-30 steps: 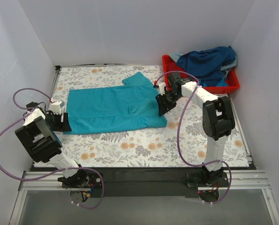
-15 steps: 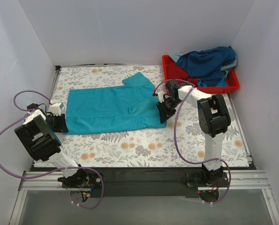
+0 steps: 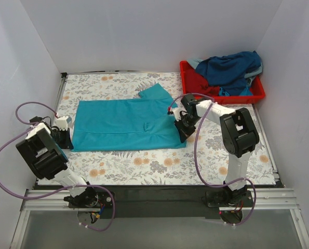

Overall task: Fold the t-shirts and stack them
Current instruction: Fold the tshirt

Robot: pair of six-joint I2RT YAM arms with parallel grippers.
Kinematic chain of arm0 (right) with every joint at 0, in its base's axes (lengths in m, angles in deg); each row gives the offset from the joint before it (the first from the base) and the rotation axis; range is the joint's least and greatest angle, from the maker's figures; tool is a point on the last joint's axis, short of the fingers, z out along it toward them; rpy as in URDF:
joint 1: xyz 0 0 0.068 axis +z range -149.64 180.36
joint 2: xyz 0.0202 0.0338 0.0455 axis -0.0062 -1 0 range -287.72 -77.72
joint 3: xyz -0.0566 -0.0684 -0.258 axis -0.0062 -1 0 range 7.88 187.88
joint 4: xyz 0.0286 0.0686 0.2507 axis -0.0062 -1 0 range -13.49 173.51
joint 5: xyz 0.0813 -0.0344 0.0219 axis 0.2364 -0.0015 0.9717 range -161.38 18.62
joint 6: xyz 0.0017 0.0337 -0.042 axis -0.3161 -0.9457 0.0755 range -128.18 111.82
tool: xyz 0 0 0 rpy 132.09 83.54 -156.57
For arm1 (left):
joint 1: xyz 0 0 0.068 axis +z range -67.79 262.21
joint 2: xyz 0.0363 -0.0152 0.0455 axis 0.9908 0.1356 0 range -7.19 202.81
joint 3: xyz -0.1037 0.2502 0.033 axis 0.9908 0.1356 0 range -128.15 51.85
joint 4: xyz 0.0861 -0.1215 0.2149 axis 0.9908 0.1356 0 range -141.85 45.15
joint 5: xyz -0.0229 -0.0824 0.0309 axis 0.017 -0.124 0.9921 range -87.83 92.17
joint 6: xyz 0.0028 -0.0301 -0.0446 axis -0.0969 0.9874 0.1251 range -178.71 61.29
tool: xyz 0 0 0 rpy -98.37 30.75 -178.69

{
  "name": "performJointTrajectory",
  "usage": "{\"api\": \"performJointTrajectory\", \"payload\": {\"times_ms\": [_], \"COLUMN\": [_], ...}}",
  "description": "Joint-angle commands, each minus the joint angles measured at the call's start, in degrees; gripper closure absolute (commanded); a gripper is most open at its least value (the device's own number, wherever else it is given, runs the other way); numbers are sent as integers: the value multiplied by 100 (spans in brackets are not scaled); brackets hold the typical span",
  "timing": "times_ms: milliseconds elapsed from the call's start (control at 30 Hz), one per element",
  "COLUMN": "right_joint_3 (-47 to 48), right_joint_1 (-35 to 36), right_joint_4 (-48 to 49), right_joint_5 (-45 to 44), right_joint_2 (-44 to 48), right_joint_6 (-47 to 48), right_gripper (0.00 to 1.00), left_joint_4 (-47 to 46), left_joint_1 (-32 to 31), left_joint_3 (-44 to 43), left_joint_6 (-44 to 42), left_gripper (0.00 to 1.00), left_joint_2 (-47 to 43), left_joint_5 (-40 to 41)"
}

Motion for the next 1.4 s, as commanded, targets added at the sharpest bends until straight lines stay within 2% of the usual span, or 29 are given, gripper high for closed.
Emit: {"api": "performJointTrajectory", "payload": {"times_ms": [0, 33, 67, 100, 133, 200, 233, 267, 333, 467, 500, 533, 600, 733, 767, 867, 1000, 1167, 1367], "right_joint_3": [-196, -152, -82, 23, 381, 874, 1155, 1767, 2359, 4116, 4807, 5101, 5437, 5386, 5307, 5235, 5675, 5658, 5614], "right_joint_1": [267, 267, 259, 171, 101, -118, -198, -260, -392, -462, -462, -462, -453, -471, -471, -480, -471, -401, -313], "right_joint_4": [-226, -261, -314, -410, -472, -587, -613, -639, -622, -587, -587, -569, -237, 984, 1569, 2424, 2796, 3148, 3430], "right_joint_5": [-109, -65, 5, 145, 234, 444, 489, 533, 516, 428, 437, 428, 385, -46, -160, -345, -389, -512, -855], "right_joint_2": [319, 372, 381, 407, 425, 408, 364, 311, 32, -926, -1146, -1601, -1920, -2404, -2449, -2712, -3230, -3530, -3723], "right_joint_6": [185, 185, 176, 176, 193, 229, 255, 255, 255, 115, 27, -8, -157, -623, -702, -923, -1072, -1099, -993], "right_gripper": [99, 98, 91, 78, 71, 58, 53, 43, 41, 41, 41, 41, 41, 39, 38, 36, 36, 38, 45], "left_joint_4": [510, 572, 746, 844, 984, 1345, 1433, 1494, 1425, 401, 240, -66, -454, -974, -1062, -1089, -1133, -1177, -1186], "left_joint_1": [76, 76, 76, 76, 76, 76, 76, 68, 50, -353, -433, -512, -714, -995, -1074, -1206, -1242, -1242, -1251], "left_joint_3": [196, 152, 73, -58, -416, -883, -1355, -1551, -2042, -2518, -2598, -2678, -2862, -3188, -3223, -3311, -3188, -3065, -3196], "left_joint_6": [-362, -432, -537, -564, -573, -608, -608, -617, -530, 242, 409, 698, 1068, 1711, 1808, 1896, 1914, 1844, 1896], "left_gripper": [100, 100, 100, 92, 78, 66, 54, 48, 36, 33, 33, 33, 33, 33, 33, 33, 33, 33, 33], "left_joint_2": [-229, -299, -325, -308, -230, -124, -71, 34, 148, 491, 657, 728, 895, 1351, 1414, 1616, 1704, 1766, 1959], "left_joint_5": [405, 388, 318, 256, 116, -349, -586, -980, -1360, -1485, -1467, -1432, -1318, -1046, -1045, -975, -905, -791, -738]}}
